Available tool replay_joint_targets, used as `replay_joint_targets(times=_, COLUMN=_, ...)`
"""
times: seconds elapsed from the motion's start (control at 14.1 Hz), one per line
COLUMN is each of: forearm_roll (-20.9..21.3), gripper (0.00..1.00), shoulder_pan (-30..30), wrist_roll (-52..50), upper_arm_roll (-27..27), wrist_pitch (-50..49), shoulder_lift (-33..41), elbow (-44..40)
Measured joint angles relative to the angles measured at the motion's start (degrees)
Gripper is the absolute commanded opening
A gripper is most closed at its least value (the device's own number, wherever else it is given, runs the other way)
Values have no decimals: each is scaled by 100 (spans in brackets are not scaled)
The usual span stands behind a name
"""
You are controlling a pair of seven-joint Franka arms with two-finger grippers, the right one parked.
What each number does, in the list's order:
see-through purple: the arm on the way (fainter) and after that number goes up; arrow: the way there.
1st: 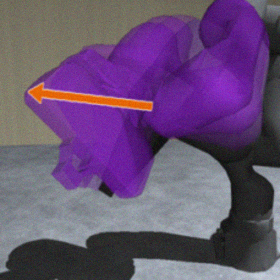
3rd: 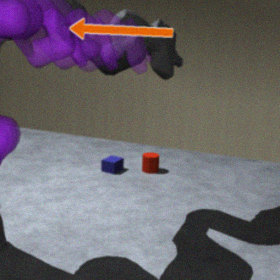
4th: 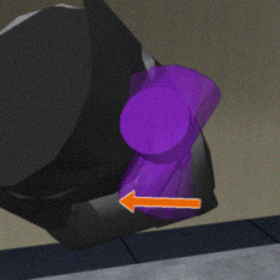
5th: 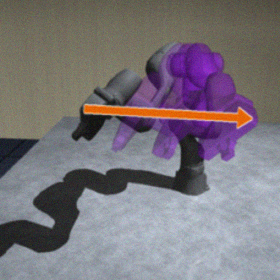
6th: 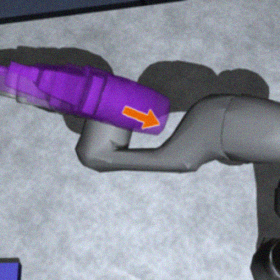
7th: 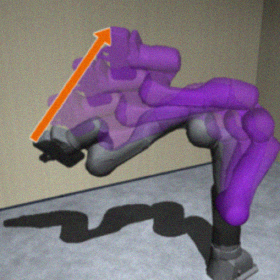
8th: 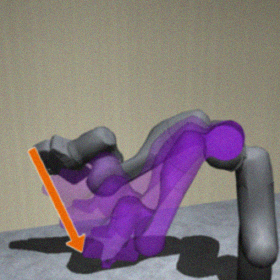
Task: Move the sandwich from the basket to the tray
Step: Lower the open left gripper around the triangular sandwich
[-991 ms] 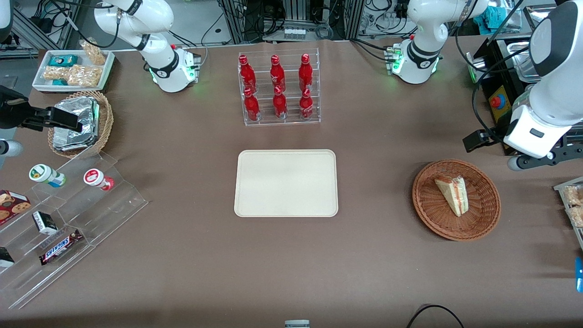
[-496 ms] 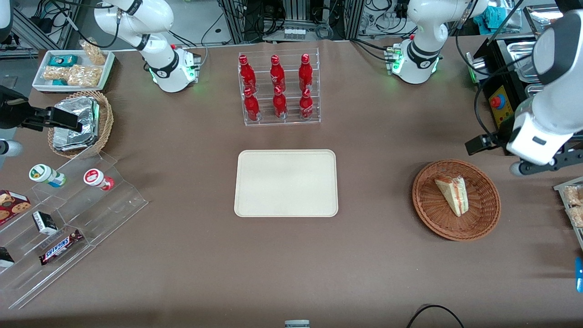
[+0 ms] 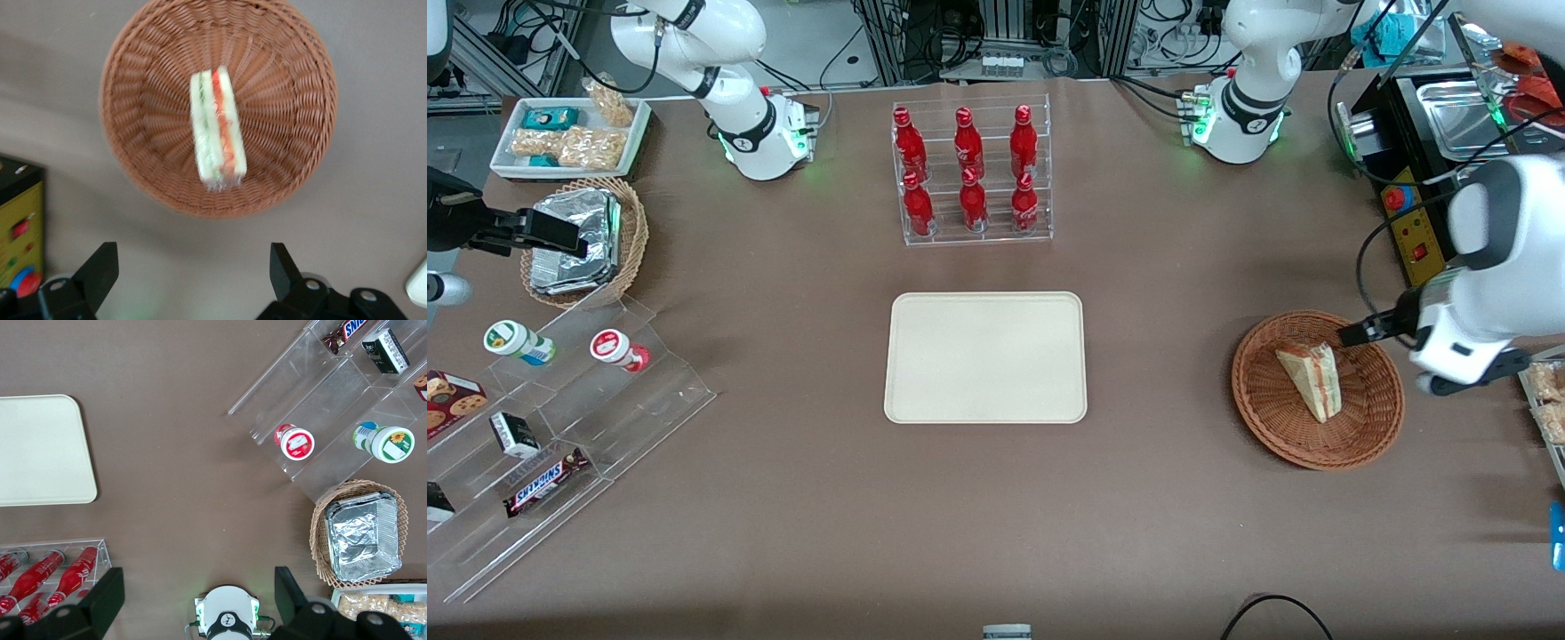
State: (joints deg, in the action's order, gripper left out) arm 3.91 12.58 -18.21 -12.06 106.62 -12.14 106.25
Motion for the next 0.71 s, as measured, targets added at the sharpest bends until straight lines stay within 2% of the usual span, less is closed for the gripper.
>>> replay_joint_targets(times=0.28, forearm_roll=0, gripper=100, shoulder_pan=70, wrist_roll=-5, upper_arm_roll=40, wrist_pitch=1665, shoulder_lift=-93, elbow=988)
replay_joint_targets(times=0.71, forearm_roll=-21, gripper=100, shoulder_pan=90, wrist_roll=-35, upper_arm_roll=42, wrist_pitch=2179, shoulder_lift=-364, elbow=1076)
